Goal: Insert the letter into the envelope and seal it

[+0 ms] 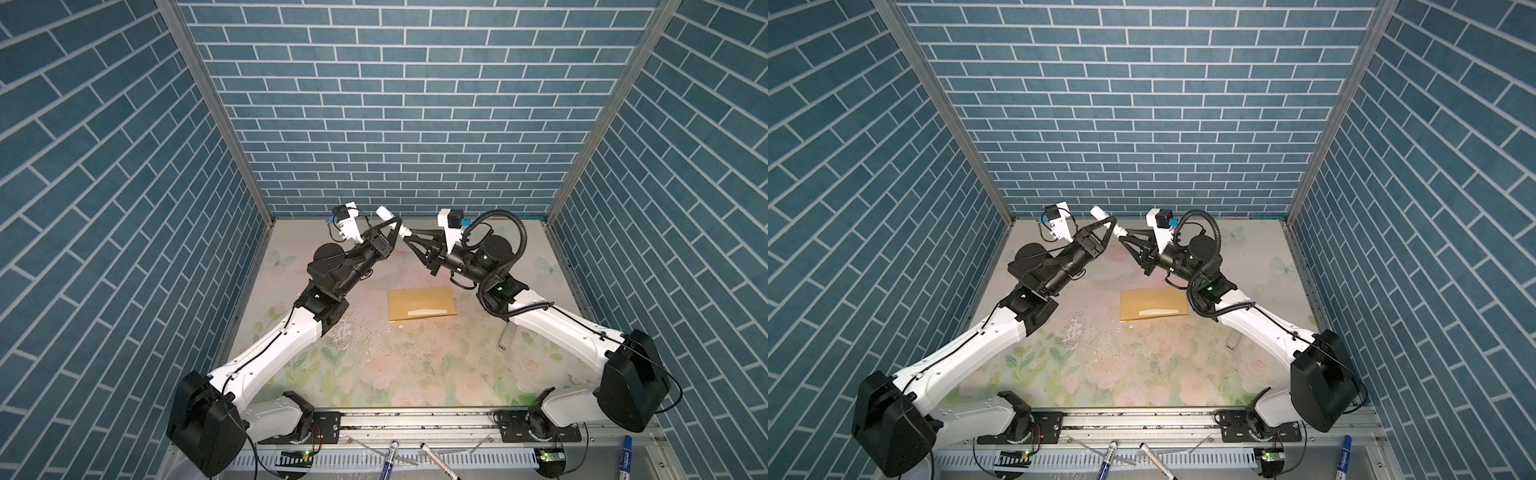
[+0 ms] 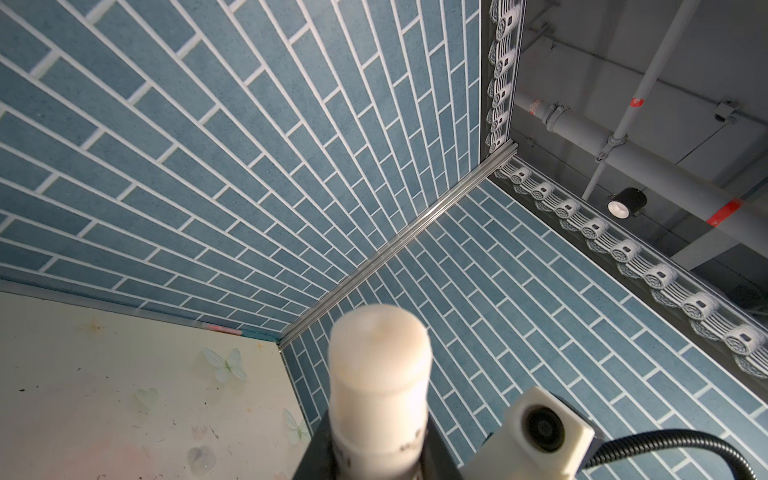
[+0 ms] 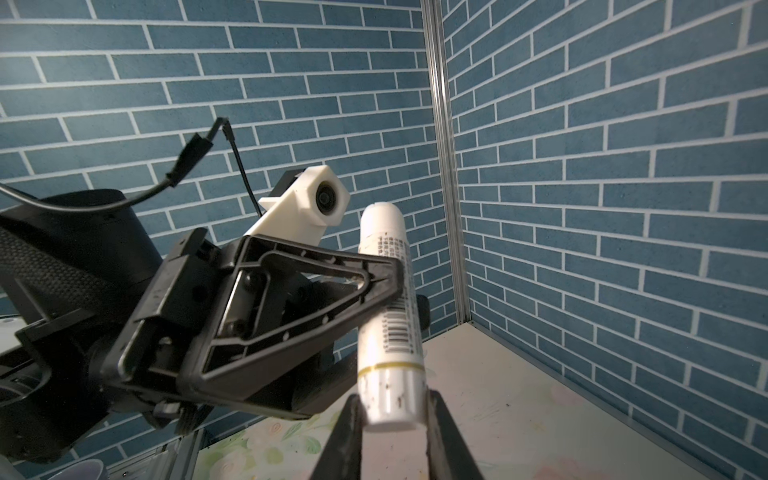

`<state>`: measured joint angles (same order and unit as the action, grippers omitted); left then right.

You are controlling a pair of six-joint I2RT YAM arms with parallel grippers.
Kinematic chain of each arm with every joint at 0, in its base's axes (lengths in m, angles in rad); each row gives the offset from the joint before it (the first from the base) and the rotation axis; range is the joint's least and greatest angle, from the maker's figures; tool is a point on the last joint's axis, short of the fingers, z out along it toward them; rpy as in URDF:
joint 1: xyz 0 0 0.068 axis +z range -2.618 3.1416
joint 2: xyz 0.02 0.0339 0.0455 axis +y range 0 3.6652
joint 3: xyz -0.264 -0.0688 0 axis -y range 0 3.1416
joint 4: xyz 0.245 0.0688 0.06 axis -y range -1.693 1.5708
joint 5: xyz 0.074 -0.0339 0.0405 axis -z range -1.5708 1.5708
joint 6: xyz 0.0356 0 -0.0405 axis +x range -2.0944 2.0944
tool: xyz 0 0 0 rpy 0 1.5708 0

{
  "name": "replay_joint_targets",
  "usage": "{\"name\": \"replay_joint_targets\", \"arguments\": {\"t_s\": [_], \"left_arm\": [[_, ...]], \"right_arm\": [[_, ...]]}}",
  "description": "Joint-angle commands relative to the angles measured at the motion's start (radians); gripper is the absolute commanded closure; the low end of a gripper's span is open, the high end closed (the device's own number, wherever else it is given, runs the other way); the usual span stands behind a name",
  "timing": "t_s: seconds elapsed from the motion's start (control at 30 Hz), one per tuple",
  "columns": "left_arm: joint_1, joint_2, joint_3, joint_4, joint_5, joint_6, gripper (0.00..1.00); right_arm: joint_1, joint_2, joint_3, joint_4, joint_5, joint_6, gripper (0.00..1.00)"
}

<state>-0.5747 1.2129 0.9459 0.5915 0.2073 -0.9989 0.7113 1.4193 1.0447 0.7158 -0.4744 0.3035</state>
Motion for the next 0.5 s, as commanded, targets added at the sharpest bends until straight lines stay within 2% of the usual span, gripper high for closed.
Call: {"name": "replay_joint_targets", "arguments": {"t_s": [0.0,0.07,0.13,0.33,0.47], "left_arm": [[-0.003,0.012,0.008,0.013,0.038,-0.09,1.0],[0.007,0.016,0.015,0.023,0.055,-0.155,1.0],[0.014,0.022,0.023,0.032,0.072,-0.199,1.0],[0.021,0.049,0.031,0.082,0.105,-0.313,1.0],[0.021,0.069,0.039,0.085,0.118,-0.352,1.0]], "right_arm": [[-0.009,-0.049,-0.072,0.2,0.075,-0.096,0.58],[-0.007,-0.066,-0.13,0.276,0.112,-0.188,0.48],[-0.006,-0.071,-0.181,0.347,0.129,-0.271,0.42],[-0.002,-0.029,-0.244,0.538,0.185,-0.308,0.42],[0.001,0.001,-0.235,0.589,0.188,-0.308,0.46]]}}
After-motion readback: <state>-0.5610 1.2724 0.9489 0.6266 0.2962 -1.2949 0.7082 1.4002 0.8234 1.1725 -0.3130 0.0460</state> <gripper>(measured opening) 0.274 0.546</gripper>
